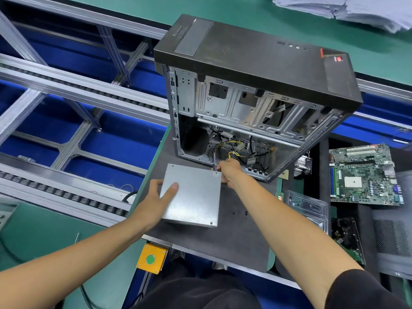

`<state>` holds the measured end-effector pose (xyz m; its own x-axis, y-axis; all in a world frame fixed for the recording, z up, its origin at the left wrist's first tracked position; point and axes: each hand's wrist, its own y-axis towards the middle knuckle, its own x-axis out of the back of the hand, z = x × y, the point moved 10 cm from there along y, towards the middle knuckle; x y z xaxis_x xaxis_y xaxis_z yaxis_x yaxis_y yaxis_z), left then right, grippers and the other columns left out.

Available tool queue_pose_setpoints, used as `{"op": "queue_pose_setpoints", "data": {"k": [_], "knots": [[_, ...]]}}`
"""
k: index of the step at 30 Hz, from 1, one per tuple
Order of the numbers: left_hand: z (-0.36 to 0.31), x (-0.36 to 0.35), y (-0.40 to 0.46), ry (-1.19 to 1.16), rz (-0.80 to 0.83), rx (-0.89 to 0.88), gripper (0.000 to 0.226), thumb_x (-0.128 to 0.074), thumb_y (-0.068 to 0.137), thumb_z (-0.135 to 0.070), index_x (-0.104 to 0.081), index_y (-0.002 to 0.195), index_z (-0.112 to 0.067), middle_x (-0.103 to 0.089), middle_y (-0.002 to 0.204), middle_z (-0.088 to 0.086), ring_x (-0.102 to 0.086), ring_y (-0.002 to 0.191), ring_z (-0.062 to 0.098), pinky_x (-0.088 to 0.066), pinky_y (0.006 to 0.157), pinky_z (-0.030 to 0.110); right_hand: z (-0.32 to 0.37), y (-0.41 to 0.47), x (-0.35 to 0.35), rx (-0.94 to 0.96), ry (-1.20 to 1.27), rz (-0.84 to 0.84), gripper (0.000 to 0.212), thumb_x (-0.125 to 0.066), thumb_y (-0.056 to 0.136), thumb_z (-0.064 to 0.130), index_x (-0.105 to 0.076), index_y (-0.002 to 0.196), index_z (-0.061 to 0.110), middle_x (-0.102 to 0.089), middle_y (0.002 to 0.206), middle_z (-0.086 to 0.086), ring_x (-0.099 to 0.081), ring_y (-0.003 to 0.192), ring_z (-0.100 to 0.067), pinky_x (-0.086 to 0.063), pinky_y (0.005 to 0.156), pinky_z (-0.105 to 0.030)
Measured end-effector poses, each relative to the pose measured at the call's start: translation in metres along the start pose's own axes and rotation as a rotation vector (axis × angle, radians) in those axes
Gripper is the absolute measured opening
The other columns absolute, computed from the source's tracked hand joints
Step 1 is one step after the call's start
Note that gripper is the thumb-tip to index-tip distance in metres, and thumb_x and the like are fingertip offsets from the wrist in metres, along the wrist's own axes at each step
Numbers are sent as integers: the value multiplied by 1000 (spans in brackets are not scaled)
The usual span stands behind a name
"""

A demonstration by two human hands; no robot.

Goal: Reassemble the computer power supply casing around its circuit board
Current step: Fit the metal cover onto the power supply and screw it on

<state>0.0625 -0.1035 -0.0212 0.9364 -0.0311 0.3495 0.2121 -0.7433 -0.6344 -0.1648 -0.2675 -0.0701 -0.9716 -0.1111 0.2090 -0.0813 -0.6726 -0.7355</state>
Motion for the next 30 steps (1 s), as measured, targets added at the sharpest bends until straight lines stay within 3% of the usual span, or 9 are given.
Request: {"op": "queue_pose_setpoints", "data": {"k": [4, 8, 12, 16, 21, 23, 27, 30], "knots": [[0, -1, 1, -43, -6, -4, 81, -43, 67, -99, -35, 127, -46, -55, 131, -15, -58, 118, 17, -44, 107, 48, 0, 0, 2, 5, -5, -2, 17, -43, 95, -6, -44, 86, 9, -45, 54, -7, -44, 23, -10, -35, 29, -16], [1, 1, 1, -39, -21, -36, 74, -44, 70, -98, -36, 124, -49, -55, 130, -20, -57, 119, 12, -44, 103, 43, 0, -1, 0, 3, 1, 14, 13, -44, 96, -5, -46, 97, 8, -45, 40, -2, -47, 25, -11, -41, 31, -19], [7, 2, 2, -9, -30, -39, 66, -40, 71, -99, -31, 121, -57, -55, 133, -13, -60, 117, 18, -48, 105, 51, 0, -2, -3, 13, 65, 45, 10, -46, 98, 0, -47, 93, 9, -46, 67, -7, -55, 30, -13, -45, 33, -22], [7, 3, 1, 11, -14, -40, 69, -37, 69, -101, -31, 121, -56, -56, 133, -10, -61, 115, 19, -48, 105, 52, -2, 0, -2, 18, 94, 24, 18, -44, 101, 7, -50, 84, 12, -50, 71, -7, -59, 35, -15, -49, 36, -25], [0, 3, -3, 80, 42, -35, 77, -32, 68, -100, -30, 126, -49, -60, 128, -6, -63, 111, 20, -49, 102, 49, -1, -2, -8, 4, 96, 64, 12, -42, 99, 5, -50, 93, 13, -64, 111, -21, -64, 66, -26, -50, 38, -26], [-3, 2, -4, 110, 63, -30, 81, -29, 68, -99, -29, 129, -46, -61, 126, -4, -63, 108, 19, -50, 98, 46, 0, -5, -15, -9, 106, 129, 9, -43, 96, 6, -47, 100, 13, -61, 114, -19, -63, 69, -26, -54, 44, -29], [-3, 3, -5, 128, 82, -2, 80, -26, 68, -99, -29, 129, -46, -60, 126, -2, -62, 111, 25, -47, 104, 53, -4, -12, -16, -37, 119, 187, 23, -48, 88, 19, -49, 110, 12, -65, 125, -17, -63, 85, -28, -56, 79, -38], [-6, 2, -5, 112, 86, -11, 80, -28, 68, -99, -32, 127, -46, -60, 128, -3, -62, 113, 24, -45, 106, 54, -2, -25, -15, -18, 26, 285, 24, -51, 85, 32, -48, 105, 19, -67, 111, -10, -56, 78, -21, -43, 56, -24]]}}
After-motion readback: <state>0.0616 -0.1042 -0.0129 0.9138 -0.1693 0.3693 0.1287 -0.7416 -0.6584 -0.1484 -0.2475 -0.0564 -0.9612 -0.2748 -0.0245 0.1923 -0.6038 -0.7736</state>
